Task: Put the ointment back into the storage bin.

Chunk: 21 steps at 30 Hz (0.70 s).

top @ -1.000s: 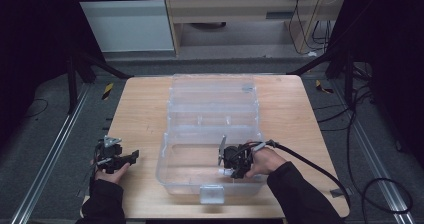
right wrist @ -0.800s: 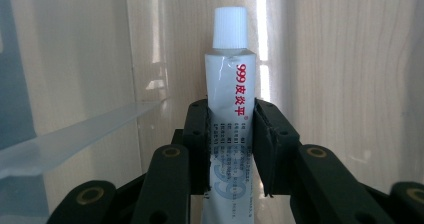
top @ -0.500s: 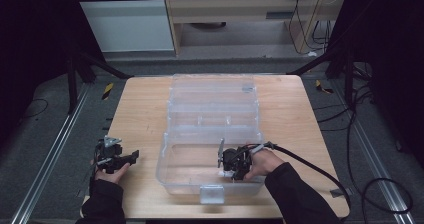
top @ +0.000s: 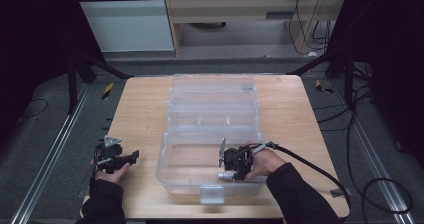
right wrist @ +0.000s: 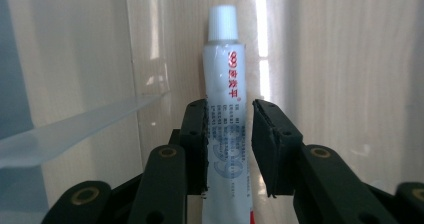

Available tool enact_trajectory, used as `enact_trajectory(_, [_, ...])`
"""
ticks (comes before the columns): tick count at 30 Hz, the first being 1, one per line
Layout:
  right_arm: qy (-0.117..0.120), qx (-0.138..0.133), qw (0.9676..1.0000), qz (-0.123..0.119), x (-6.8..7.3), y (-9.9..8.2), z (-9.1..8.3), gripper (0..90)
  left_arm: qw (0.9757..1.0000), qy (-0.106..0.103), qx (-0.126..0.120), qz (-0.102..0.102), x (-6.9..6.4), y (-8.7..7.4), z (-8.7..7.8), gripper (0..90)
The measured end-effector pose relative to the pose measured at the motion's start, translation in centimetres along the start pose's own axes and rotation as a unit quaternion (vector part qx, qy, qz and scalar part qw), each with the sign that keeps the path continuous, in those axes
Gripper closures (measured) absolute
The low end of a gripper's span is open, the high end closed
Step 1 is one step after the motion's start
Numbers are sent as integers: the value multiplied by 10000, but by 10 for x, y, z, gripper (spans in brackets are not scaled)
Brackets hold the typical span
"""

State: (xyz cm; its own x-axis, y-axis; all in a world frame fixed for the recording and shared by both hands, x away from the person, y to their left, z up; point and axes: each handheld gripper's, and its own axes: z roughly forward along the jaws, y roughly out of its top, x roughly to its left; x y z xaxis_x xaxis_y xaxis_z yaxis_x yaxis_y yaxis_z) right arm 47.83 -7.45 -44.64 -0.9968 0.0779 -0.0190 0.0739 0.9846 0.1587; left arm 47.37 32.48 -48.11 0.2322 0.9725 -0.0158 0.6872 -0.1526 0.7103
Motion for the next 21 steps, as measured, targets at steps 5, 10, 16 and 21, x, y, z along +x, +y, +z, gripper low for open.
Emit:
enact_trajectory(5, [-175,-312,9992,153,2,-4,-16,653,10000,5,1,4,0,0,0,314])
enact_trajectory(10, [-387,-784,9955,370,5,-13,-37,637,10000,3,-8,1,0,0,0,315])
enact_trajectory(16, [-583,-1482,9837,833,9,-29,-56,593,10000,-16,3,-4,0,0,0,319])
enact_trajectory(21, [-846,-2008,9683,1225,13,-46,-66,542,10000,-36,-3,-4,-1,0,-1,330])
